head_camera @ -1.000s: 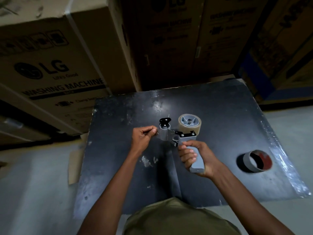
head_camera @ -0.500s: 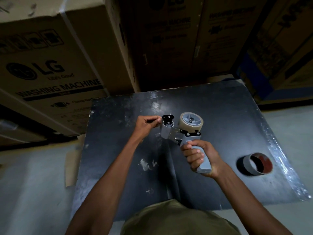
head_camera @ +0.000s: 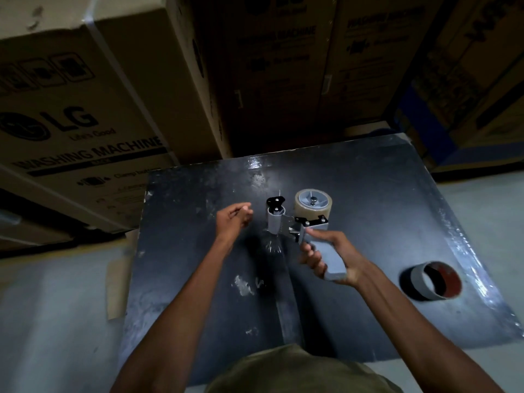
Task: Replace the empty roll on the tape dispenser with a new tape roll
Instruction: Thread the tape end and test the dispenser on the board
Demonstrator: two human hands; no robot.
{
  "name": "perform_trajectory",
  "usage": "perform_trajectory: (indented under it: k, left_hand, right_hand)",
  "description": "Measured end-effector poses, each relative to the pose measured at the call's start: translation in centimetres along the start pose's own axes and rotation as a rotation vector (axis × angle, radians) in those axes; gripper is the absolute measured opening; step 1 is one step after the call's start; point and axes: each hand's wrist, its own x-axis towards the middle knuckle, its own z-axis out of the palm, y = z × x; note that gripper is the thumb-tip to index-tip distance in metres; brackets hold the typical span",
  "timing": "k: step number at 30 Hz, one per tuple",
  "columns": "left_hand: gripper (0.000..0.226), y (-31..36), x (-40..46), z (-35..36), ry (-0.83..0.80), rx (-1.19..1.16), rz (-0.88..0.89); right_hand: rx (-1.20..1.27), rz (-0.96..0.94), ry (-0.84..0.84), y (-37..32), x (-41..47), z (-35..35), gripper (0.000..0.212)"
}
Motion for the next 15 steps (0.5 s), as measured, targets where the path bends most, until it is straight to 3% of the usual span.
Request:
perform_trajectory:
  k: [5, 10, 15]
  left_hand:
    - [0.020, -2.7, -0.4, -0.7, -0.041, 0.042, -0.099]
    - [0.015, -3.7, -0.9, -0.2, -0.025, 0.044, -0.099]
    - [0.016, -4.1, -0.8, 0.5, -0.015, 0.045, -0.110]
  right_hand:
    - [-0.164, -0.144, 0.223, -1.5, 3.0, -0.4, 0.009]
    - [-0.225, -0.144, 0.243, -3.3, 4.9, -1.6, 0.002]
    - [-0.257, -0.112, 0.227, -5.6, 6.4, -2.5, 0.014]
